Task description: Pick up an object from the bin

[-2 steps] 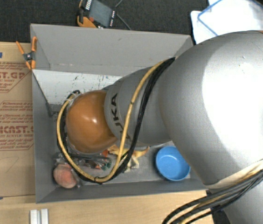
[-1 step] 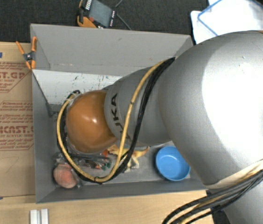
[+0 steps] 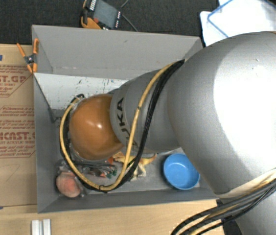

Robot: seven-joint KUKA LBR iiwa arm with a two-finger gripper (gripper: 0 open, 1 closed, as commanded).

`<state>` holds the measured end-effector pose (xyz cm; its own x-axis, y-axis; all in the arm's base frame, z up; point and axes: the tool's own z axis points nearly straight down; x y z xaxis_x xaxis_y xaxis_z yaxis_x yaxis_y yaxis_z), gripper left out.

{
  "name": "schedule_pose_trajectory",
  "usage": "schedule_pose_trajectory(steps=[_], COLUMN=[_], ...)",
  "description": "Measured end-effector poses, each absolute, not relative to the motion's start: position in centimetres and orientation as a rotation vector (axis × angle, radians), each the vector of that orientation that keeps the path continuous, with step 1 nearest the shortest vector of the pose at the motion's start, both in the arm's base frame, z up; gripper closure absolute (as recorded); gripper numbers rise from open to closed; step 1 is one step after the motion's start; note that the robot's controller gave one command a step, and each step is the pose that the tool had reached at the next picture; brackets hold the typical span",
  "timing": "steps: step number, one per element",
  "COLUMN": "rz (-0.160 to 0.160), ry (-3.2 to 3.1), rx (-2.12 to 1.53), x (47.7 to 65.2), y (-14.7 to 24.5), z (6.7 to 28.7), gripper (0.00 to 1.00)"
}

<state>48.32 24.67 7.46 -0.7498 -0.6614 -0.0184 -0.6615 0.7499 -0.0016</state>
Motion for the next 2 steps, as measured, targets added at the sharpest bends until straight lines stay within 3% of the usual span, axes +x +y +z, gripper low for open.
schedule_pose_trajectory(steps=[1, 2], rz=[0.008, 0.008], ry=[2.925, 2.934], rx=[-1.105, -1.11], x=[48.2, 48.0], y=[24.7, 24.6], z=[7.7, 11.2], gripper=[1.0, 1.0])
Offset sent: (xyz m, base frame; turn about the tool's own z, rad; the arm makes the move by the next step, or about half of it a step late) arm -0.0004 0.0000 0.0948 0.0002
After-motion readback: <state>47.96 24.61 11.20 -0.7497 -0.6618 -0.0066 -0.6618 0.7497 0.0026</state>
